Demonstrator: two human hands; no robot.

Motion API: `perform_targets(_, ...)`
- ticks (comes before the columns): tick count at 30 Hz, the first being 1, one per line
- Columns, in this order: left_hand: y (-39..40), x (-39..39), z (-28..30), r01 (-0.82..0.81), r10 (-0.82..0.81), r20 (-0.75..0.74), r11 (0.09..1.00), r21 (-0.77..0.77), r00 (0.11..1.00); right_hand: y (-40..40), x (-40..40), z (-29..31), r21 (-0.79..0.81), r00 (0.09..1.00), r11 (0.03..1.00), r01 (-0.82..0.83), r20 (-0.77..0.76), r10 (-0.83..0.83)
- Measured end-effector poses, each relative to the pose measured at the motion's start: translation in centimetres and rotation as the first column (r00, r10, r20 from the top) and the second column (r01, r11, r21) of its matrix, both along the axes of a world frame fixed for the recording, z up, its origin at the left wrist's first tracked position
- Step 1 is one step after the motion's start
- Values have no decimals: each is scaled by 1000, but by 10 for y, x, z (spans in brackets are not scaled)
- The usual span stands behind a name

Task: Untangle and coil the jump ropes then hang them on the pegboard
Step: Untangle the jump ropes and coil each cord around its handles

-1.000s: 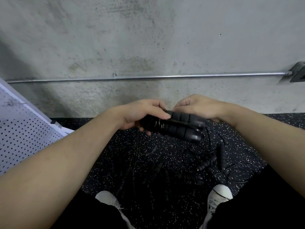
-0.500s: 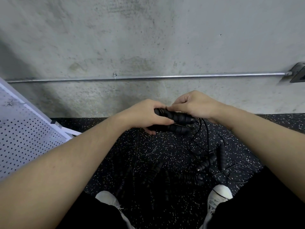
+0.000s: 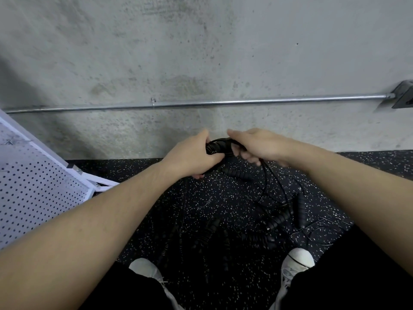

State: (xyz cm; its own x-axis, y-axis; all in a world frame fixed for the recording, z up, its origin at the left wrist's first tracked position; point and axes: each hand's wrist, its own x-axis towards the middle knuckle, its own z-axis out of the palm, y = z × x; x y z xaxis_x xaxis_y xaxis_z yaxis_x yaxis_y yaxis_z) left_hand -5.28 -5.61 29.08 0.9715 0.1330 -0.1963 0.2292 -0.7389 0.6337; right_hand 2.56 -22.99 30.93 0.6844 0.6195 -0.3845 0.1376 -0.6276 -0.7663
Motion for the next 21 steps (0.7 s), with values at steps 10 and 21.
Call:
perform_targets(10,-7,5,-3,-155,150,-39,951,-266,988,8,-13,1,143,997,987,70,-34,-66)
perform_targets(21,-14,6,2,-366,299,-225,596,-715,927,11,-9,6,128,995,987,98,-28,-95)
